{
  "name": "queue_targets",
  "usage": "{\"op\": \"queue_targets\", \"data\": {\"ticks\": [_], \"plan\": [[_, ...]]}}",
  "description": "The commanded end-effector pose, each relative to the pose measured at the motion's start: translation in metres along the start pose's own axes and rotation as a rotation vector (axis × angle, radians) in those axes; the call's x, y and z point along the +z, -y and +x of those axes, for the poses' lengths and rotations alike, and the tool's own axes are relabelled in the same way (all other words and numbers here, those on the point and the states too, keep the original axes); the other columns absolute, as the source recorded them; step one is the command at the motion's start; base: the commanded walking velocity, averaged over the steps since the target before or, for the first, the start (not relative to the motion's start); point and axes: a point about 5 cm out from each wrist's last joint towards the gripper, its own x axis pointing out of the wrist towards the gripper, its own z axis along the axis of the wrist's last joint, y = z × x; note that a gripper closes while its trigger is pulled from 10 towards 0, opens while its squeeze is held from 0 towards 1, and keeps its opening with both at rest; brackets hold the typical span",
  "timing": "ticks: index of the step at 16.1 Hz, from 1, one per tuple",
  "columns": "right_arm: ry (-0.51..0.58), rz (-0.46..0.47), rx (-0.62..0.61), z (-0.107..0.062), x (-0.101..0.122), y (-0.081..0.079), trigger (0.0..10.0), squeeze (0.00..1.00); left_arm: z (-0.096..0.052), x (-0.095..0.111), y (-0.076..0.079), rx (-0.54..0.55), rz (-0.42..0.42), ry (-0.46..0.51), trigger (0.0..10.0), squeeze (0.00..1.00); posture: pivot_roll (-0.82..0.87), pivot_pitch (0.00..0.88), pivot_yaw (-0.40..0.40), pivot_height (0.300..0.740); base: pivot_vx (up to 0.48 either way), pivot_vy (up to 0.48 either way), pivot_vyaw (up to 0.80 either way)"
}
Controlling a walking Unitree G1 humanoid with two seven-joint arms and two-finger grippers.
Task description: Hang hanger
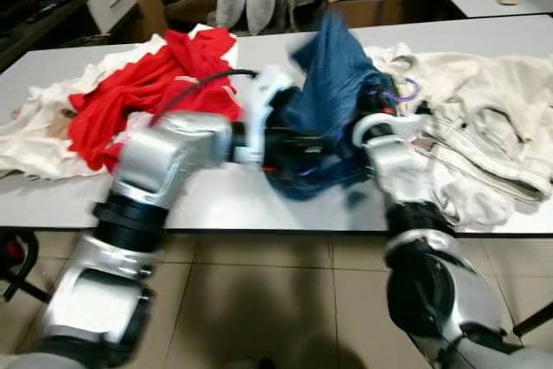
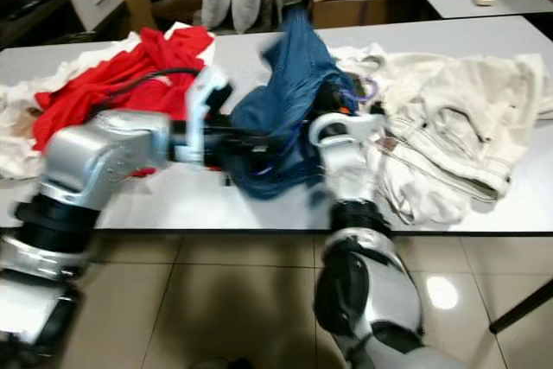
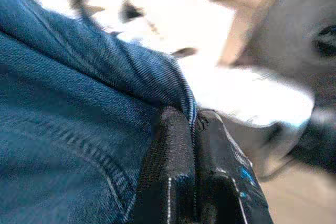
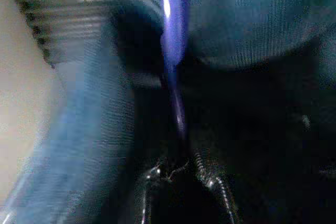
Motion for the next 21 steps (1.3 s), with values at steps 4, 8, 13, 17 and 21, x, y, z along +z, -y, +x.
{"op": "queue_targets", "data": {"ticks": [4, 8, 13, 17, 21], "plan": [[0.094, -0.242, -0.145, 0.004, -0.007, -0.002, 10.0, 0.0, 0.022, 0.03, 0.005, -0.057, -0.181, 0.218, 0.0, 0.0, -0.03, 0.0, 0.166, 0.74, 0.0, 0.0, 0.0], [0.072, -0.686, -0.283, -0.007, -0.033, 0.009, 10.0, 0.0, 0.039, 0.075, -0.011, 0.241, -0.129, 0.444, 0.0, 0.0, -0.07, 0.0, 0.197, 0.74, 0.0, 0.0, 0.0], [0.097, -0.652, -0.458, -0.031, -0.032, 0.031, 10.0, 0.0, 0.046, 0.08, -0.026, 0.439, -0.009, 0.417, 0.0, 0.0, -0.13, 0.0, 0.245, 0.74, 0.0, 0.0, 0.0], [0.071, -0.651, -0.499, -0.05, -0.019, 0.033, 10.0, 0.0, 0.035, 0.069, -0.055, 0.645, 0.092, 0.345, 0.0, 0.0, -0.16, 0.0, 0.248, 0.74, 0.0, 0.0, 0.0], [0.018, -0.64, -0.405, -0.061, -0.007, 0.008, 10.0, 0.0, 0.008, 0.049, -0.089, 0.861, 0.146, 0.236, 0.0, 0.0, -0.19, 0.0, 0.248, 0.74, 0.0, 0.0, 0.0]]}}
